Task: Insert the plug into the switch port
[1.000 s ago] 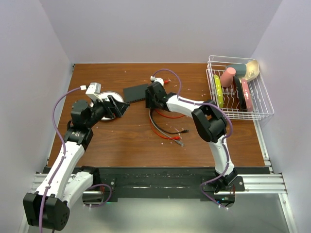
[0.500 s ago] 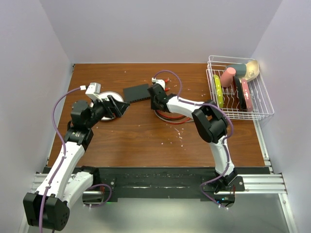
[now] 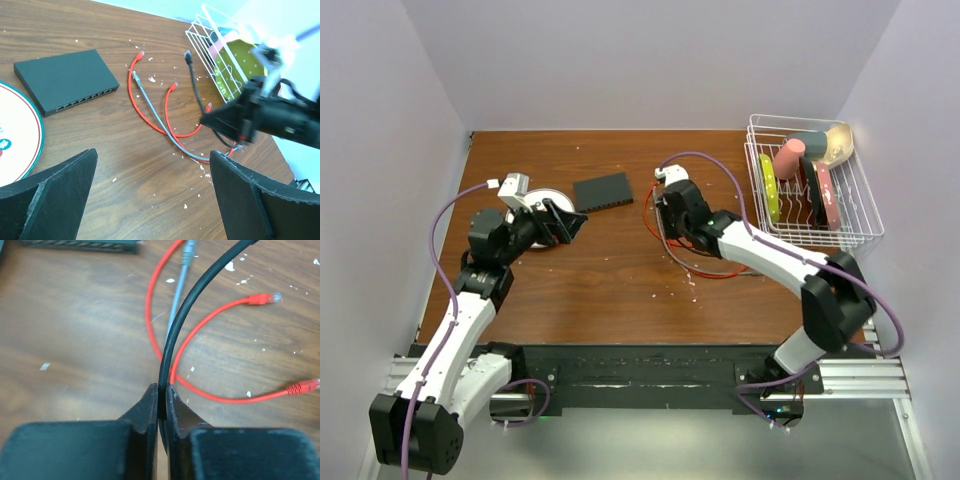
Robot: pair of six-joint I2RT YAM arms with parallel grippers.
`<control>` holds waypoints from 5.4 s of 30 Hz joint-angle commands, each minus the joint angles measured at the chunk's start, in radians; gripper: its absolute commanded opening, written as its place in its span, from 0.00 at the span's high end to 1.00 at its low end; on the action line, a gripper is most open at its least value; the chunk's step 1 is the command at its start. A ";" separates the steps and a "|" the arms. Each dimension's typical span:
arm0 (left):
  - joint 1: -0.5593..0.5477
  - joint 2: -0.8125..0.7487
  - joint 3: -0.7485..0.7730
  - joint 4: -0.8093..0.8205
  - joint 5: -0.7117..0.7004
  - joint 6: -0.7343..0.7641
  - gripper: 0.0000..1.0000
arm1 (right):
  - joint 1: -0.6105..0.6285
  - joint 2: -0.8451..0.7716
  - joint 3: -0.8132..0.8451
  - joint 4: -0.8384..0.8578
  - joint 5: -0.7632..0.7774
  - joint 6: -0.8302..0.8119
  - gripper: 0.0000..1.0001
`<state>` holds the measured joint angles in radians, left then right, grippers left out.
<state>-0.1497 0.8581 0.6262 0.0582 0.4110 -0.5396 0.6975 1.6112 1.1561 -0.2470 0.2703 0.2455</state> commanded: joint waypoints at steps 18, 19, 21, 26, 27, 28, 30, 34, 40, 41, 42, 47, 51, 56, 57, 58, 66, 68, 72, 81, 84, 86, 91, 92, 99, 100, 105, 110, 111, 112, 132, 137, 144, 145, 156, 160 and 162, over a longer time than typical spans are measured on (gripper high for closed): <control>0.009 0.024 -0.025 0.091 0.038 -0.020 0.00 | -0.013 0.182 0.171 -0.061 0.034 0.063 0.62; 0.009 0.024 -0.025 0.089 0.037 -0.019 0.00 | -0.024 0.199 0.200 -0.064 0.020 0.078 0.62; 0.009 0.025 -0.025 0.088 0.034 -0.016 0.00 | -0.026 0.251 0.232 -0.090 0.009 0.090 0.62; 0.009 0.042 -0.026 0.086 0.028 -0.010 0.00 | -0.026 0.314 0.274 -0.112 -0.039 0.123 0.61; 0.009 0.044 -0.025 0.086 0.031 -0.011 0.00 | -0.026 0.329 0.274 -0.117 -0.042 0.126 0.61; 0.009 0.047 -0.025 0.086 0.031 -0.011 0.00 | -0.027 0.335 0.271 -0.117 -0.042 0.138 0.61; 0.009 0.055 -0.025 0.086 0.034 -0.010 0.00 | -0.027 0.348 0.264 -0.103 -0.051 0.144 0.61; 0.009 0.059 -0.028 0.086 0.031 -0.010 0.00 | -0.027 0.372 0.241 -0.078 -0.078 0.155 0.66; 0.009 0.064 -0.028 0.088 0.034 -0.013 0.00 | -0.026 0.395 0.241 -0.055 -0.118 0.137 0.87; 0.009 0.061 -0.028 0.088 0.034 -0.013 0.00 | -0.026 0.407 0.244 -0.058 -0.135 0.130 0.88; 0.009 0.059 -0.028 0.088 0.032 -0.013 0.00 | -0.024 0.414 0.254 -0.070 -0.149 0.123 0.90; 0.009 0.053 -0.023 0.075 0.022 -0.008 0.00 | -0.024 0.363 0.223 -0.052 -0.206 0.086 1.00; 0.009 0.053 -0.023 0.081 0.029 -0.016 0.00 | -0.015 0.196 0.122 0.027 -0.267 0.063 1.00; 0.009 0.073 -0.025 0.107 0.064 -0.034 0.00 | 0.022 0.052 0.059 0.042 -0.267 0.023 1.00; 0.009 0.076 -0.026 0.114 0.081 -0.040 0.00 | 0.039 0.033 0.044 0.034 -0.267 0.017 1.00; 0.007 0.081 -0.031 0.139 0.094 -0.052 0.00 | 0.051 0.003 0.036 0.032 -0.267 0.009 1.00; 0.007 0.136 -0.091 0.324 0.236 -0.181 0.00 | 0.206 -0.129 -0.074 0.106 -0.275 0.021 1.00; 0.006 0.147 -0.112 0.391 0.261 -0.224 0.00 | 0.227 -0.137 -0.082 0.118 -0.272 0.028 1.00; 0.001 0.165 -0.105 0.393 0.273 -0.223 0.00 | 0.266 -0.142 -0.082 0.130 -0.272 0.043 1.00; -0.010 0.220 -0.069 0.308 0.267 -0.198 0.09 | 0.300 -0.162 -0.085 0.158 -0.275 0.051 1.00; -0.011 0.237 -0.072 0.316 0.275 -0.203 0.15 | 0.304 -0.171 -0.091 0.164 -0.284 0.052 1.00; -0.016 0.248 -0.075 0.336 0.282 -0.209 0.18 | 0.309 -0.178 -0.093 0.163 -0.287 0.054 1.00; -0.048 0.283 -0.080 0.385 0.287 -0.230 0.33 | 0.316 -0.183 -0.098 0.173 -0.292 0.058 1.00; -0.053 0.288 -0.085 0.394 0.287 -0.235 0.34 | 0.316 -0.182 -0.096 0.173 -0.296 0.057 1.00; -0.085 0.318 -0.095 0.472 0.279 -0.272 0.48 | 0.330 -0.180 -0.095 0.163 -0.304 0.051 1.00; -0.085 0.321 -0.100 0.480 0.279 -0.276 0.53 | 0.330 -0.178 -0.095 0.163 -0.303 0.049 1.00; -0.091 0.315 -0.109 0.508 0.276 -0.289 1.00 | 0.333 -0.174 -0.110 0.163 -0.290 0.044 1.00; -0.093 0.282 -0.155 0.610 0.316 -0.301 1.00 | 0.332 -0.240 -0.148 0.219 -0.272 0.075 0.76; -0.093 0.273 -0.166 0.670 0.325 -0.307 1.00 | 0.332 -0.260 -0.162 0.242 -0.272 0.087 0.66; -0.093 0.251 -0.184 0.698 0.331 -0.312 1.00 | 0.332 -0.304 -0.174 0.265 -0.272 0.090 0.50; -0.099 0.030 -0.296 1.206 0.459 -0.457 1.00 | 0.224 -0.399 -0.297 0.713 -0.697 0.281 0.35; -0.103 0.032 -0.289 1.223 0.468 -0.474 1.00 | 0.227 -0.367 -0.289 0.787 -0.726 0.333 0.42; -0.108 0.024 -0.287 1.224 0.469 -0.473 1.00 | 0.238 -0.330 -0.279 0.819 -0.715 0.363 0.52; -0.108 0.024 -0.287 1.223 0.468 -0.473 1.00 | 0.238 -0.329 -0.279 0.822 -0.712 0.365 0.52; -0.113 0.025 -0.284 1.215 0.471 -0.468 1.00 | 0.240 -0.290 -0.271 0.884 -0.718 0.399 0.57; -0.113 0.024 -0.283 1.209 0.468 -0.467 1.00 | 0.240 -0.275 -0.272 0.910 -0.729 0.409 0.59; -0.113 0.024 -0.283 1.209 0.468 -0.468 1.00 | 0.241 -0.270 -0.272 0.913 -0.729 0.414 0.62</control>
<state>-0.2569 0.8944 0.3325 1.2255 0.8791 -1.0073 0.9314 1.3418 0.8505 0.5919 -0.4408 0.6384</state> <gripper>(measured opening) 0.172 0.402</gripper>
